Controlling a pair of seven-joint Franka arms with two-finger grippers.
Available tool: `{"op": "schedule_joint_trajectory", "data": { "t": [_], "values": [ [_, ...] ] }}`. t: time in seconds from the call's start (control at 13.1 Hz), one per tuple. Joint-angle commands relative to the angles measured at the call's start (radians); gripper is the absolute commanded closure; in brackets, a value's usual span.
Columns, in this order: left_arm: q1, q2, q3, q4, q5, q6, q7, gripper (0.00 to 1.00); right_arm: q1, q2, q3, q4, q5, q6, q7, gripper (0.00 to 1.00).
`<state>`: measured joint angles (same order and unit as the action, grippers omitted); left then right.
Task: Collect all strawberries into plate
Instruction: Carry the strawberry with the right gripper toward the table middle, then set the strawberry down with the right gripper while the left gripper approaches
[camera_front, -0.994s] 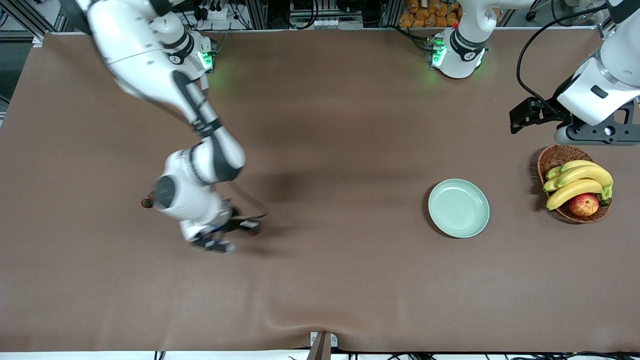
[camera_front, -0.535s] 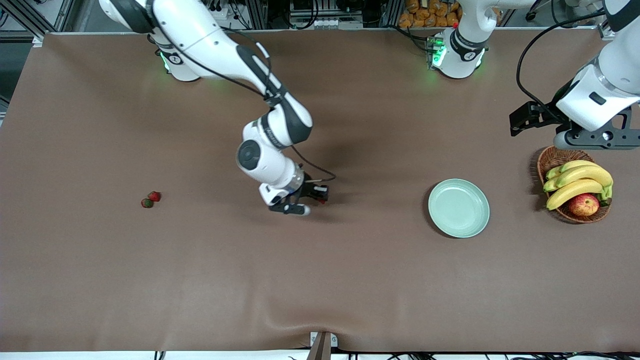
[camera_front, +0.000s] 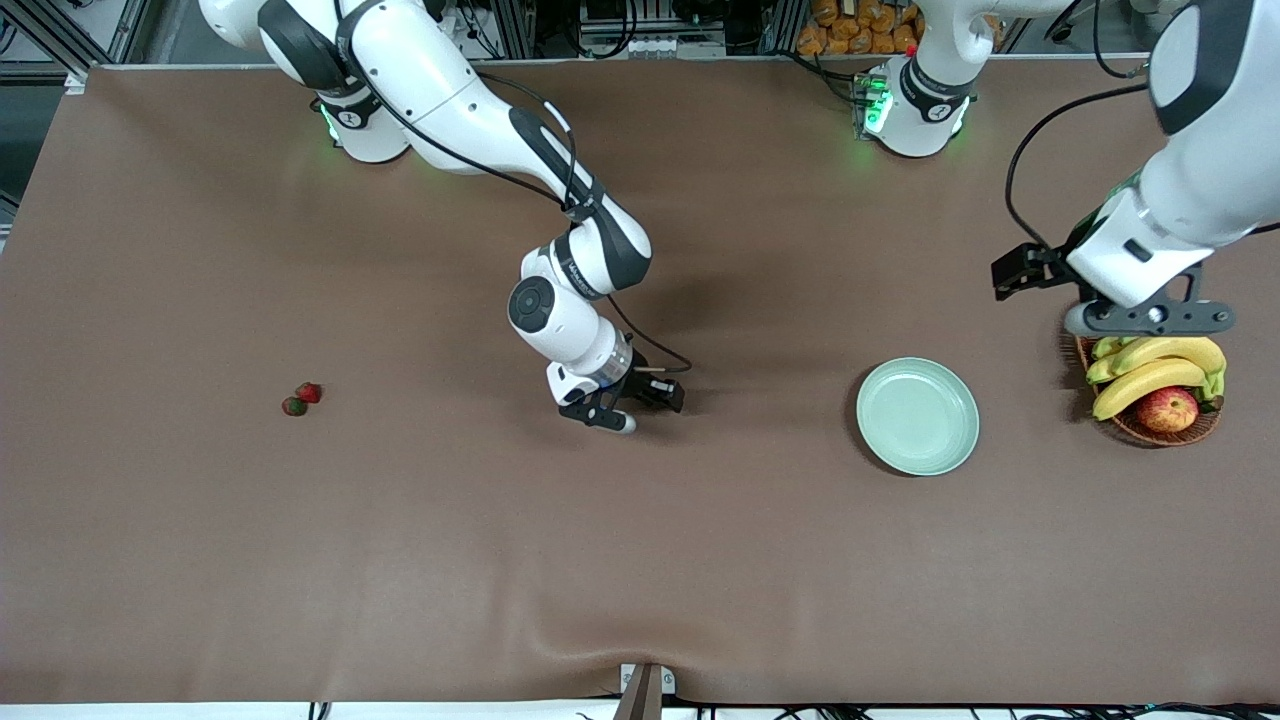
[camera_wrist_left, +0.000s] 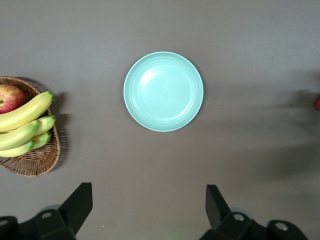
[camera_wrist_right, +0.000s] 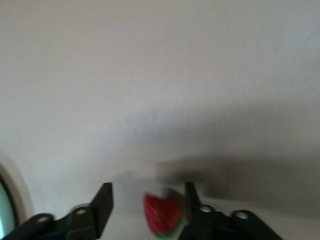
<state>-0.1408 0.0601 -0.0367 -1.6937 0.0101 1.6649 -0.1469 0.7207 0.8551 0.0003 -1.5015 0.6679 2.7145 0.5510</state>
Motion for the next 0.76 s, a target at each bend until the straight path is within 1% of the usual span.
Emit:
{"op": "schedule_joint_trajectory", "data": {
  "t": [0.0,0.08,0.15,0.23,0.38,0.54,0.61,0.69],
  "values": [
    [-0.054,0.059,-0.025,-0.004,-0.012,0.082,-0.132,0.00,-0.076,-0.025,0.001,0.009,0.010,-0.066,0.001,0.00],
    [-0.087,0.091,-0.037,-0.003,-0.010,0.125,-0.199,0.00,-0.110,-0.050,-0.006,0.006,0.006,-0.134,-0.003,0.00],
    [-0.123,0.131,-0.041,0.002,-0.010,0.172,-0.285,0.00,-0.159,-0.082,-0.014,0.006,0.001,-0.228,-0.006,0.00],
    [-0.169,0.171,-0.043,0.002,-0.010,0.224,-0.369,0.00,-0.223,-0.117,-0.014,0.009,-0.039,-0.345,-0.020,0.00],
    [-0.264,0.277,-0.043,0.047,-0.006,0.289,-0.527,0.00,-0.329,-0.189,-0.013,0.007,-0.198,-0.503,-0.080,0.00],
    [-0.353,0.409,-0.040,0.150,-0.001,0.305,-0.691,0.00,-0.429,-0.246,-0.013,-0.012,-0.344,-0.629,-0.089,0.00],
    [-0.377,0.468,-0.038,0.198,0.004,0.314,-0.771,0.00,-0.478,-0.254,-0.013,-0.023,-0.397,-0.656,-0.089,0.00],
    [-0.404,0.513,-0.038,0.224,0.004,0.350,-0.839,0.00,-0.512,-0.278,-0.013,-0.041,-0.431,-0.665,-0.094,0.00]
  ]
}}
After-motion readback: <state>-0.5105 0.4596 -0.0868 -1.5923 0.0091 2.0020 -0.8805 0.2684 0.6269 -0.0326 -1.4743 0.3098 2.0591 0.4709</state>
